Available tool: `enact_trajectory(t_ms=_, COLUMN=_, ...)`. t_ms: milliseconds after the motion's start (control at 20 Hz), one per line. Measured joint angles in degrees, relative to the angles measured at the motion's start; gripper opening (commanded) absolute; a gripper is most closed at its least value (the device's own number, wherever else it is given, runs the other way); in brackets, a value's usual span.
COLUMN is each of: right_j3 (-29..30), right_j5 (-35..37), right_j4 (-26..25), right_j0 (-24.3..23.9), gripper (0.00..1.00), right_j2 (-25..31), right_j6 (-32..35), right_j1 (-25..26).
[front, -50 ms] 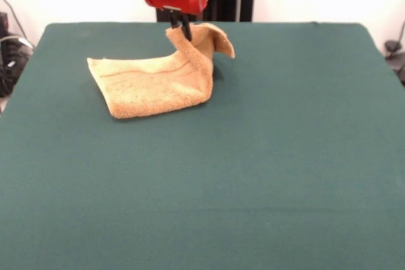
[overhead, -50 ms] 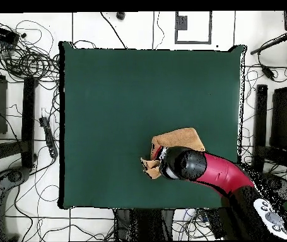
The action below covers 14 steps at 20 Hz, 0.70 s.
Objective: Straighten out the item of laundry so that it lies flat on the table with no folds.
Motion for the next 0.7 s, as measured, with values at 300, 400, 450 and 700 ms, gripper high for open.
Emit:
enact_trajectory(t_ms=300, right_j3=0.0, right_j5=0.0, right_j4=0.0, right_j0=0.0, gripper=0.0, right_j2=0.0, right_j6=0.0, right_j1=-0.1)
enact_trajectory(t_ms=400, right_j3=0.0, right_j5=0.0, right_j4=0.0, right_j0=0.0, gripper=0.0, right_j2=0.0, right_j6=0.0, right_j1=-0.6)
enact_trajectory(t_ms=450, right_j3=0.1, right_j5=0.1, right_j4=0.0, right_j0=0.0, gripper=0.0, right_j2=0.0, right_j6=0.0, right_j1=-0.9)
enact_trajectory(t_ms=700, right_j3=0.3, right_j5=3.6, right_j4=0.1, right_j0=0.0, gripper=0.0, right_j2=0.0, right_j6=0.0, right_j1=-6.5)
